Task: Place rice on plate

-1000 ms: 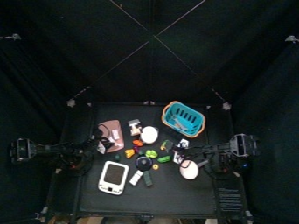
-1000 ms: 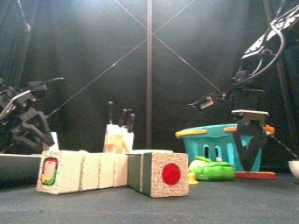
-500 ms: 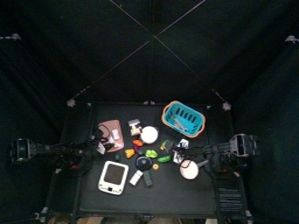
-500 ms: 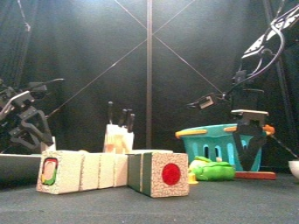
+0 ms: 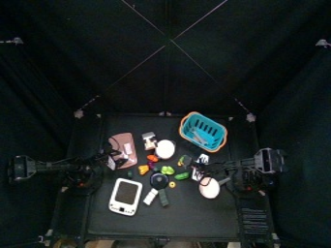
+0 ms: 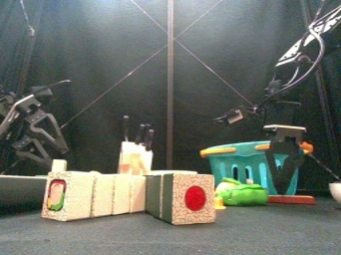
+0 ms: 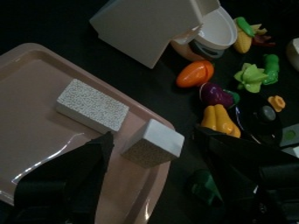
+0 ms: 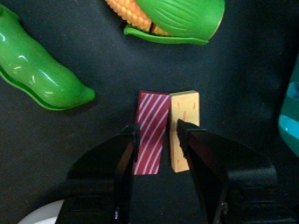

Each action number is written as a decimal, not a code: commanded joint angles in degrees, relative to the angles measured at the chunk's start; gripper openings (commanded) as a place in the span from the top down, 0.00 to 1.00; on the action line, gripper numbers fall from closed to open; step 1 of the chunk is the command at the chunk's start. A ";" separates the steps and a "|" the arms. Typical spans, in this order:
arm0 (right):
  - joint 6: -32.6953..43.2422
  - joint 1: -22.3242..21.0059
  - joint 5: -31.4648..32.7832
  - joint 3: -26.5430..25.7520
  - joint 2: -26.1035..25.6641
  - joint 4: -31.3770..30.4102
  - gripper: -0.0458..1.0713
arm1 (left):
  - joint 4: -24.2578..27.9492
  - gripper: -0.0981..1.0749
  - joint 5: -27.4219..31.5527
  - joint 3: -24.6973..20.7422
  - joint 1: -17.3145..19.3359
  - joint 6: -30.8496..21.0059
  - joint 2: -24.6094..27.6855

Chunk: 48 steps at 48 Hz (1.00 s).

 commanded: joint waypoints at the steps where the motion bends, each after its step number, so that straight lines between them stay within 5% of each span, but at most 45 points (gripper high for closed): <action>1: -0.09 0.00 -0.09 -1.05 -0.70 -0.09 0.27 | 0.35 0.04 -0.44 -0.53 0.18 0.09 -0.79; 48: 0.00 0.00 -0.09 -1.05 -0.70 -0.09 0.27 | 2.64 0.05 -0.44 -1.05 -1.32 0.09 -1.32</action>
